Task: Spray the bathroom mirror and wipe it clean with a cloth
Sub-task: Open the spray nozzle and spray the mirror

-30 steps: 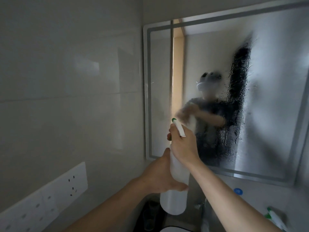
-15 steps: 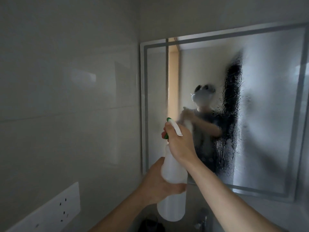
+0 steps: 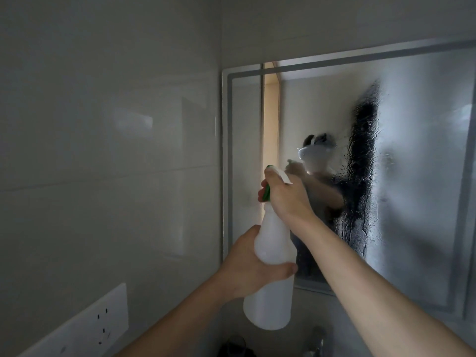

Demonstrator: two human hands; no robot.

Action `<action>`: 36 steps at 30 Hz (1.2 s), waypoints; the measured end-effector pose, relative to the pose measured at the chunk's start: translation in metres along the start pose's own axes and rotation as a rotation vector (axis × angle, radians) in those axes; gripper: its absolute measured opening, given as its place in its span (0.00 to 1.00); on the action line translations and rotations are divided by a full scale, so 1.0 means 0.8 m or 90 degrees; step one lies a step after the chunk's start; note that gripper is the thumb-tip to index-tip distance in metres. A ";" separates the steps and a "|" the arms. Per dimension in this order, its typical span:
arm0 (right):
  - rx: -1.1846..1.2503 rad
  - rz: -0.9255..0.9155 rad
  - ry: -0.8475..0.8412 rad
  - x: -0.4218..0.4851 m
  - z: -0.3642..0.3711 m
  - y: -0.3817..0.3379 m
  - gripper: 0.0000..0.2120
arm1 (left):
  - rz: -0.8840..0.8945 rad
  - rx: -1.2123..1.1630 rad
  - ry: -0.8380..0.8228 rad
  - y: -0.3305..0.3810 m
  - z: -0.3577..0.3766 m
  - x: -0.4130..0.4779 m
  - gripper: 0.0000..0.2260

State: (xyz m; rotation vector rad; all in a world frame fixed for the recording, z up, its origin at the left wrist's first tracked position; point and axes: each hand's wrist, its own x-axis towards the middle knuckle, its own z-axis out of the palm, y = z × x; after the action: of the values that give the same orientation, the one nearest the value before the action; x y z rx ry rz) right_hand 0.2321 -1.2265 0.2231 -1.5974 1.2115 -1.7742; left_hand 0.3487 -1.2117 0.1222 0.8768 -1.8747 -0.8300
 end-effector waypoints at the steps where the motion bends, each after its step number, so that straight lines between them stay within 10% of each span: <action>1: 0.005 -0.004 0.003 0.003 -0.002 -0.008 0.18 | 0.008 0.000 0.004 0.005 -0.002 0.003 0.31; 36: 0.075 -0.043 0.016 0.051 -0.012 -0.110 0.19 | 0.138 0.043 0.083 0.085 -0.045 0.047 0.32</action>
State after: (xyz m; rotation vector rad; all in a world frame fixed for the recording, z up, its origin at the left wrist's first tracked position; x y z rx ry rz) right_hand 0.2325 -1.2122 0.3197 -1.5691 1.0545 -1.8769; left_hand 0.3515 -1.2138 0.2075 0.7349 -1.8517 -0.5670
